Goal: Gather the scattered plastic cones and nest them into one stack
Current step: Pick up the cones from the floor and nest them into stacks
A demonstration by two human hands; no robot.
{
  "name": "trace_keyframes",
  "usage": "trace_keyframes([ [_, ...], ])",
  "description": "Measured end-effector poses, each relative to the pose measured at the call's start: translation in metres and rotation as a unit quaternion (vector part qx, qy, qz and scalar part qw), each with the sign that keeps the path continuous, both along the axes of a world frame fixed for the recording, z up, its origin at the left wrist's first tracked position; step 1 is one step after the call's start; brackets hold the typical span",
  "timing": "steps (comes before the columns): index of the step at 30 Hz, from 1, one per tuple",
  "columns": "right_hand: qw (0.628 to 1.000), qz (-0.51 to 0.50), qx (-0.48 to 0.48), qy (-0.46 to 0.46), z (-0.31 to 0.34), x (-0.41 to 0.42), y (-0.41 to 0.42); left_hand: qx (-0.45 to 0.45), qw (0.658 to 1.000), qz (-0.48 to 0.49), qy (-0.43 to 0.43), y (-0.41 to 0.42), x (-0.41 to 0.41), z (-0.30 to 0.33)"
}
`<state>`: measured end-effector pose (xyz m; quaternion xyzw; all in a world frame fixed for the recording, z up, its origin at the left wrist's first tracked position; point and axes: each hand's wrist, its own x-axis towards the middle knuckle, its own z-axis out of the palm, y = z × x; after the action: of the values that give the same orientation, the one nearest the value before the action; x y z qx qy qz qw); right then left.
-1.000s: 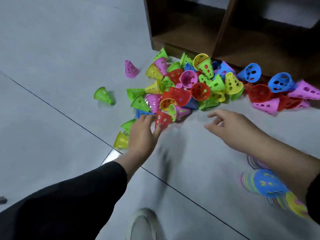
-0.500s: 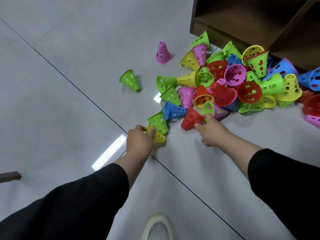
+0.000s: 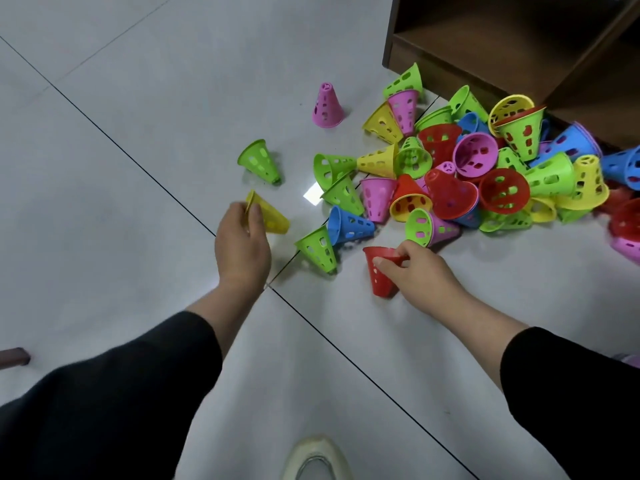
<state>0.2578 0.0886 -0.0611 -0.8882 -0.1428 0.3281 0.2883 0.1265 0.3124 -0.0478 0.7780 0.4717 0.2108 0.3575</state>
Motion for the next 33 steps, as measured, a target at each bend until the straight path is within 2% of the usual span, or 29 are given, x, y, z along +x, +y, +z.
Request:
trace_keyframes([
  [2,0.998,0.01,0.022,-0.051,0.007,0.001,0.0,0.012,0.995,-0.067,0.069,0.01,0.015,-0.006],
  [6,0.968,0.064,0.108,-0.218,0.025,0.015,-0.013,0.002,0.954,-0.215,0.207,0.007,0.031,-0.029],
  [8,0.947,0.102,0.092,-0.292,0.028,0.03,-0.02,-0.006,0.943,-0.245,0.227,0.002,0.034,-0.036],
  [11,0.924,0.159,0.029,-0.348,0.024,0.052,-0.023,0.013,0.919,-0.287,0.27,-0.009,0.035,-0.042],
  [13,0.911,0.197,-0.032,-0.361,0.02,0.06,-0.021,0.02,0.917,-0.288,0.277,-0.016,0.033,-0.045],
  [16,0.886,0.255,-0.137,-0.362,0.014,0.062,-0.02,0.035,0.933,-0.244,0.261,-0.026,0.026,-0.047],
  [20,0.878,0.286,-0.186,-0.336,0.009,0.061,-0.025,-0.005,0.963,-0.14,0.232,-0.041,0.013,-0.045],
  [24,0.833,0.34,-0.242,-0.364,0.001,0.063,-0.031,-0.043,0.956,-0.111,0.27,-0.052,0.007,-0.042],
  [29,0.839,0.359,-0.217,-0.346,0.006,0.068,-0.033,-0.102,0.97,-0.084,0.206,-0.047,0.012,-0.05],
  [31,0.863,0.347,-0.191,-0.314,0.012,0.068,-0.035,-0.125,0.974,-0.075,0.174,-0.046,0.014,-0.052],
  [33,0.901,0.303,-0.117,-0.287,0.018,0.065,-0.037,-0.123,0.979,-0.075,0.147,-0.047,0.013,-0.049],
])
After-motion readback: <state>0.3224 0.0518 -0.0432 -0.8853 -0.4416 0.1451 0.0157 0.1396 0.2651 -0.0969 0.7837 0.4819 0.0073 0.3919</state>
